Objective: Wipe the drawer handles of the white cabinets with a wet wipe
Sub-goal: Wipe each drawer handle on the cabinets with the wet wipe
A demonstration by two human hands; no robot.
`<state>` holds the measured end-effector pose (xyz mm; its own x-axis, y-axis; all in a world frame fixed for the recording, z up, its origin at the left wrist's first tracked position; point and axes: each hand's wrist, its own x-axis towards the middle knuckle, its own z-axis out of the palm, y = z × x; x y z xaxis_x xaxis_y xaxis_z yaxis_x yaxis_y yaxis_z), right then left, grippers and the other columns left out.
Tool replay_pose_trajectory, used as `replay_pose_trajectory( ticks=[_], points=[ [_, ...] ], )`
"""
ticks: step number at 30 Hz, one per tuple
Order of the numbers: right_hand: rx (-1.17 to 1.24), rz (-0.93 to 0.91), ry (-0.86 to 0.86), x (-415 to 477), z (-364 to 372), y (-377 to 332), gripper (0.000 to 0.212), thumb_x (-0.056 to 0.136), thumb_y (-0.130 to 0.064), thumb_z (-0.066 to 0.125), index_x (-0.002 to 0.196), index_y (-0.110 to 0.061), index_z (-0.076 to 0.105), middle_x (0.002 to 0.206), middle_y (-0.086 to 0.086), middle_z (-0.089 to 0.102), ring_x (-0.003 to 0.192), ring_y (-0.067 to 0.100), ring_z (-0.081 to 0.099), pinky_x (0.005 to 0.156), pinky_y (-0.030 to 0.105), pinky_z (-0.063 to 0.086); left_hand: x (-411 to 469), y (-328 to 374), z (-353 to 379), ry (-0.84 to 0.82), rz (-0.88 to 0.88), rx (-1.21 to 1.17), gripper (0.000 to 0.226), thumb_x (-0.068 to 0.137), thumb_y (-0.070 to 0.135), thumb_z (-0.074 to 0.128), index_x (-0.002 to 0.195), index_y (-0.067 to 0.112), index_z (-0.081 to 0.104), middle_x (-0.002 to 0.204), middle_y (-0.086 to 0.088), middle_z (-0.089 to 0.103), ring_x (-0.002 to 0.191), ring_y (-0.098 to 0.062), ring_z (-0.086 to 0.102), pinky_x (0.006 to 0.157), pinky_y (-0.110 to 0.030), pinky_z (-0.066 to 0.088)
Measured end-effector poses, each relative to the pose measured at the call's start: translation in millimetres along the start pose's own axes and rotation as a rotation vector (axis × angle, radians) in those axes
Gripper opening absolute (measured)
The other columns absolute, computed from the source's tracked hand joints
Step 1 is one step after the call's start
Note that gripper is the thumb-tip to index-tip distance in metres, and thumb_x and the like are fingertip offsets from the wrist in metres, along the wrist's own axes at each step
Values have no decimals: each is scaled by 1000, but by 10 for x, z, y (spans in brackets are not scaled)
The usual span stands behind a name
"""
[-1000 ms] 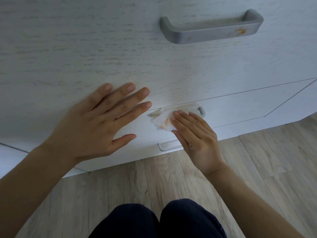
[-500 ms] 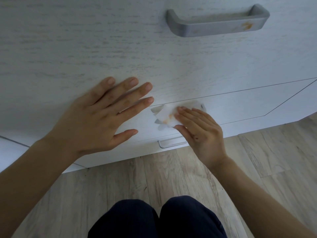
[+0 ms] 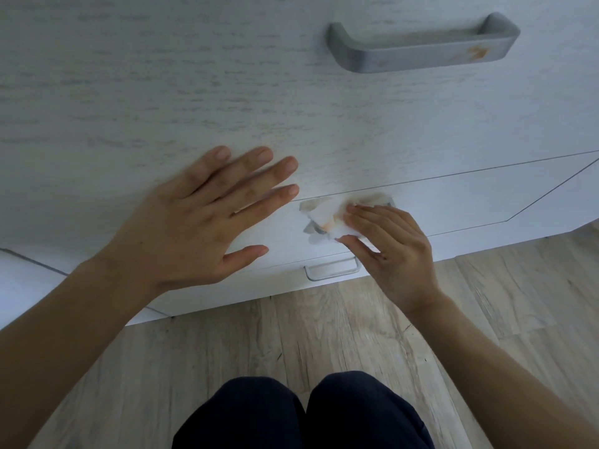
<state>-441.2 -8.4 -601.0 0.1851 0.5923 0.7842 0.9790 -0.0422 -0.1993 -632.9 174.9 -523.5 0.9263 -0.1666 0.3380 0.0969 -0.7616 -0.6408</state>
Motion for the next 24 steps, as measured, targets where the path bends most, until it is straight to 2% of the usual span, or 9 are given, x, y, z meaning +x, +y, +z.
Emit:
replay_pose_trajectory(
  ticks=[4, 9, 15, 24],
  points=[
    [43, -5, 1, 16, 102, -133, 18, 82, -17, 71, 90, -1, 73, 95, 9, 73, 90, 22, 69, 83, 32, 51, -3, 12, 7, 6, -4, -4, 68, 96, 52, 35, 152, 14, 25, 159, -6, 16, 147, -24, 6, 120, -38, -3],
    [-12, -10, -17, -9, -35, 48, 19, 84, -16, 67, 89, 1, 72, 93, 11, 72, 88, 25, 69, 83, 34, 49, -1, 6, 8, 8, -4, 5, 68, 97, 52, 34, 152, 14, 25, 159, -6, 16, 147, -23, 4, 120, -38, -3],
    [38, -16, 8, 27, 180, -232, 18, 84, -14, 66, 90, 2, 72, 92, 11, 72, 85, 25, 69, 81, 33, 50, 4, 9, 41, 25, 10, 32, 68, 96, 53, 34, 151, 13, 27, 159, -8, 16, 147, -24, 3, 120, -39, -4],
    [-13, -123, -23, -67, -82, 208, 16, 86, -7, 66, 98, 3, 70, 103, 15, 70, 98, 24, 66, 90, 36, 50, -10, 5, 41, 16, 3, 23, 67, 96, 52, 34, 151, 14, 27, 159, -8, 17, 147, -24, 4, 120, -38, -5]
  ],
)
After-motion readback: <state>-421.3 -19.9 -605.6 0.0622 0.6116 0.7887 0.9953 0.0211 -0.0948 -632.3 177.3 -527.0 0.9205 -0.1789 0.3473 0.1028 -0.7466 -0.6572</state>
